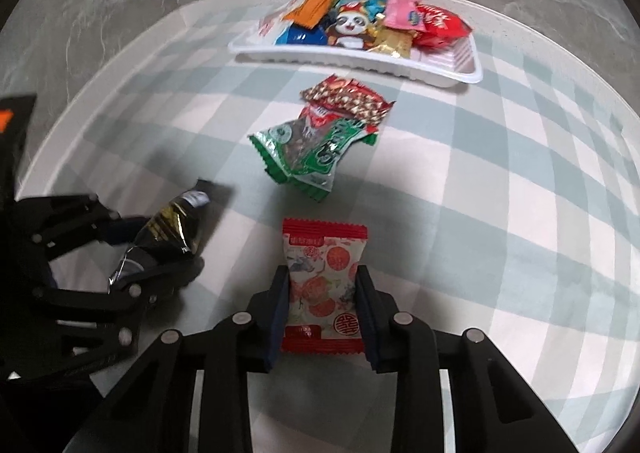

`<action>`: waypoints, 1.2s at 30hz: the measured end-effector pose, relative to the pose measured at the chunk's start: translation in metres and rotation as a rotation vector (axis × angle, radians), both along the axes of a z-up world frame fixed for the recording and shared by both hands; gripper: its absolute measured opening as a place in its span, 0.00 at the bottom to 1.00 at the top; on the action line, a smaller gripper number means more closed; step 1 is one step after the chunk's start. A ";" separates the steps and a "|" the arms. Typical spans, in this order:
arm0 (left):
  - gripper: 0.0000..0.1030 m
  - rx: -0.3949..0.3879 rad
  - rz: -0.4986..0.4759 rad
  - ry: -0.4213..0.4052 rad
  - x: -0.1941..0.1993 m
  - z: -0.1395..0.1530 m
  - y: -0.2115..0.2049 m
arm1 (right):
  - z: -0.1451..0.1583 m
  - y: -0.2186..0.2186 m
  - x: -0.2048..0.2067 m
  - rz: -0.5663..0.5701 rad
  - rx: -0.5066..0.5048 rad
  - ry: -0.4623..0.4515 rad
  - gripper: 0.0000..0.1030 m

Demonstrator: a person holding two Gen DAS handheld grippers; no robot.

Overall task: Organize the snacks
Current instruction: 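Lift both packets and carry them toward the white tray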

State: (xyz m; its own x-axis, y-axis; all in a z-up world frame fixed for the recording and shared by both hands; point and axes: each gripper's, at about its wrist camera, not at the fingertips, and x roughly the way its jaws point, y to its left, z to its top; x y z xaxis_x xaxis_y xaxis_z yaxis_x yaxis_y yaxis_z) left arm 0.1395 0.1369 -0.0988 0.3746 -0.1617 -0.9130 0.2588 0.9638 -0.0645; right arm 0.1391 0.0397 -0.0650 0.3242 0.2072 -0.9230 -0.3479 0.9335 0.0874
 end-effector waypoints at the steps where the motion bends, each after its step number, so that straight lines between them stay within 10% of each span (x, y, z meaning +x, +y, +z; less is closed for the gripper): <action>1: 0.23 -0.015 0.009 0.003 0.000 0.001 0.002 | 0.003 -0.003 -0.001 -0.005 0.020 -0.003 0.33; 36: 0.22 -0.046 0.032 -0.085 0.033 0.044 0.018 | 0.048 -0.022 0.031 -0.050 0.145 -0.062 0.33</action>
State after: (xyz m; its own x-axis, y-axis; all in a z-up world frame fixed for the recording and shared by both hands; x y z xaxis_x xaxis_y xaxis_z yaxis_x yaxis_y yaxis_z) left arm 0.1724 0.1550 -0.0550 0.4559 -0.1889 -0.8697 0.2338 0.9683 -0.0877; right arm 0.1699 0.0173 -0.0170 0.3924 0.3191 -0.8627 -0.3104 0.9288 0.2024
